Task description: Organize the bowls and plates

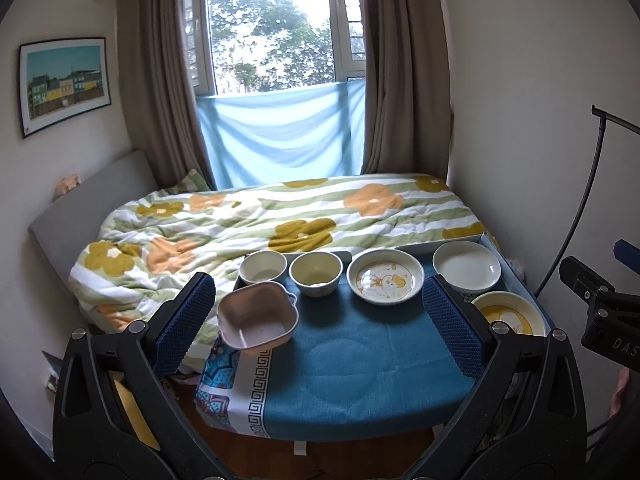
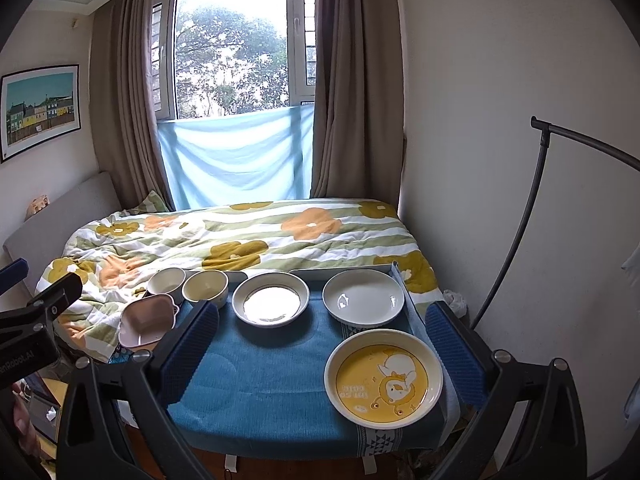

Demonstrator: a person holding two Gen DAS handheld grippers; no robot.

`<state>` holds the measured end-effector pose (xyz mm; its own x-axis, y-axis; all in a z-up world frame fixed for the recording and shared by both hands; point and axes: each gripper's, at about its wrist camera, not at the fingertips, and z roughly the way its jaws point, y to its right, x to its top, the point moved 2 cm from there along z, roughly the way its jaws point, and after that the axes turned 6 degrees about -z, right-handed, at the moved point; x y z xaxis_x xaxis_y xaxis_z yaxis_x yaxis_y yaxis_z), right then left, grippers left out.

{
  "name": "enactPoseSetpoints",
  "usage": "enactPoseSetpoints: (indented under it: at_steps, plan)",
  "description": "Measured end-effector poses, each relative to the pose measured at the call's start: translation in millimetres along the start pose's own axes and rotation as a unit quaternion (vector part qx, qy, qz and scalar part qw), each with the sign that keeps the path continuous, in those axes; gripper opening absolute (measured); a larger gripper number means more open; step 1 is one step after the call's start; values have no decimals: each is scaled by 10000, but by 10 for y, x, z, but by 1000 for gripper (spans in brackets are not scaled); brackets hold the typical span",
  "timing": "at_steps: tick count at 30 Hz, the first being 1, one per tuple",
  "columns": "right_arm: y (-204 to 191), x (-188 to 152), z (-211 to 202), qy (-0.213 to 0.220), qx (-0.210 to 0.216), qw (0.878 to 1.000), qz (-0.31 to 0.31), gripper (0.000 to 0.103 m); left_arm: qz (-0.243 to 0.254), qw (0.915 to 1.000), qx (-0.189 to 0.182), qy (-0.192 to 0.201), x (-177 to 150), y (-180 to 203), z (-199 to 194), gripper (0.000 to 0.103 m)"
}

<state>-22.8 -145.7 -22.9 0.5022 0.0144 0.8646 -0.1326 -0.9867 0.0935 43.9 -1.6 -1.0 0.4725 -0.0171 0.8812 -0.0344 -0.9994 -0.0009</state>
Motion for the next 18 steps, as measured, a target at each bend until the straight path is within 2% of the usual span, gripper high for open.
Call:
enactPoseSetpoints:
  at_steps: [4, 6, 8, 11, 14, 18]
  plan:
    - [109, -7, 37, 25, -217, 9994, 276, 103, 256, 9988, -339, -242, 52, 152, 237, 103]
    - [169, -56, 60, 101, -460, 9980, 413, 103, 374, 9963, -582, -505, 44, 256, 432, 102]
    - [248, -118, 108, -1, -643, 9966, 518, 103, 473, 9918, -890, -791, 13, 378, 644, 102]
    - [419, -258, 240, -460, -889, 9929, 647, 103, 711, 9825, -1318, -1112, -86, 602, 951, 102]
    - [605, -482, 399, -898, -955, 9879, 830, 103, 947, 9730, -1652, -1305, -232, 895, 1266, 103]
    - [964, -869, 643, -1322, -682, 9797, 1348, 103, 1166, 9534, -2072, -1859, -513, 1325, 1758, 102]
